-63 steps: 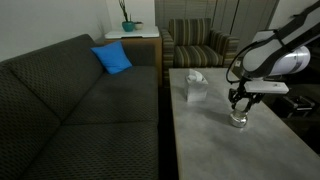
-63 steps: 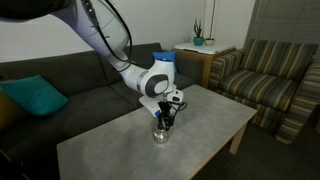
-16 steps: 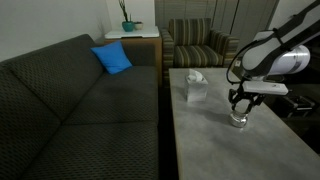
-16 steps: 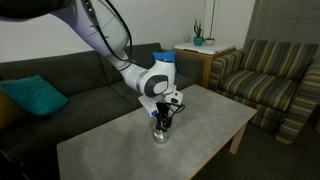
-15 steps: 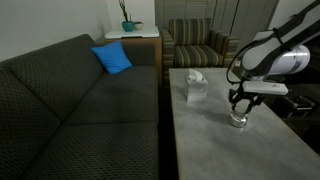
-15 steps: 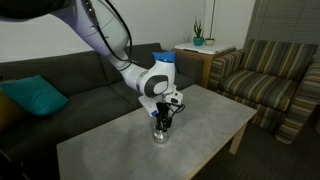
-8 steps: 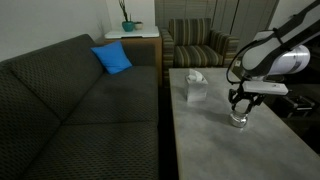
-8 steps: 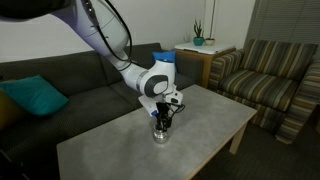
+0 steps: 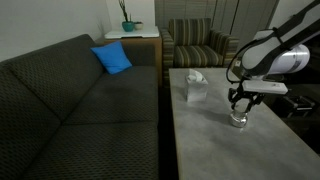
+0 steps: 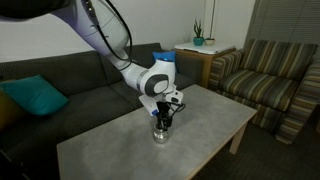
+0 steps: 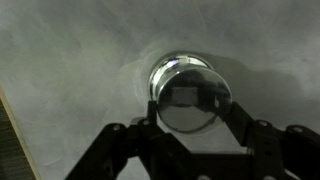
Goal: Put the silver lid on the silver bottle
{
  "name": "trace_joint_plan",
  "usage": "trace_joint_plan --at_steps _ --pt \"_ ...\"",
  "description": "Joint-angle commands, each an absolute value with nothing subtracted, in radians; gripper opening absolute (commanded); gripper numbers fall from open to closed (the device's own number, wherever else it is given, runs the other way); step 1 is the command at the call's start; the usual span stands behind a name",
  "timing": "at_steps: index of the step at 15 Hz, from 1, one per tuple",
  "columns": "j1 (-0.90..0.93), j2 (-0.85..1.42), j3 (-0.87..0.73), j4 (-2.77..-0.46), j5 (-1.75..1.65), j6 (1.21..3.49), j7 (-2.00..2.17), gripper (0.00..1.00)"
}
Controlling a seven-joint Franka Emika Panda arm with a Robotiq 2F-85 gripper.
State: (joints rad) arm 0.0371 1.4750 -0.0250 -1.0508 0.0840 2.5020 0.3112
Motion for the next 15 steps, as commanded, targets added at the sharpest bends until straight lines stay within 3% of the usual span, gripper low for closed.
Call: trace_joint_plan --at_steps 1,9,15 --pt "0.042 1.475 -0.032 -1.047 0.093 2.493 0.317 0.98" --pt "0.036 1.434 -0.014 -1.12 0.092 2.557 0.309 1.0" --pt "0.068 1.275 -0.025 -1.396 0.086 2.722 0.321 1.0"
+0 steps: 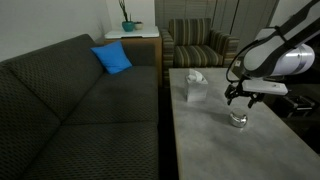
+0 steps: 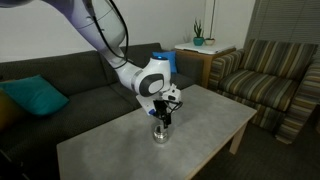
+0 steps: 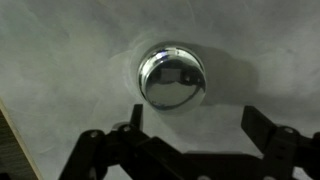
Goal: Put the silver lid on the silver bottle
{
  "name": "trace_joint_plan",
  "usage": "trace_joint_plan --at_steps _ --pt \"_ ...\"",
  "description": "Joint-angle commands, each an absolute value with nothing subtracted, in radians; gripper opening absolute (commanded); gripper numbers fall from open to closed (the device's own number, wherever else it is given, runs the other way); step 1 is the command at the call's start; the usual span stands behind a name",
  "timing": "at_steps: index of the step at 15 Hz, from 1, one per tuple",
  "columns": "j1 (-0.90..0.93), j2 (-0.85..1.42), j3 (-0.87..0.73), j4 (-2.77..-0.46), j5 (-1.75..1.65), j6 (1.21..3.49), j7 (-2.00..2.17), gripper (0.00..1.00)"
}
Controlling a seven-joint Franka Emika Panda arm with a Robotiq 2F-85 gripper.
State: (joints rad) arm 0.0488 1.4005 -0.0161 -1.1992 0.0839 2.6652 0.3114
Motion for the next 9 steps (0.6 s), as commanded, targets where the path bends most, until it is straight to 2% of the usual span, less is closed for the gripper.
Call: trace_joint_plan --at_steps 1,9 --pt "0.08 1.246 -0.034 -1.439 0.085 2.734 0.33 1.0" --pt "0.19 1.018 -0.123 -1.8 0.093 2.876 0.383 1.0"
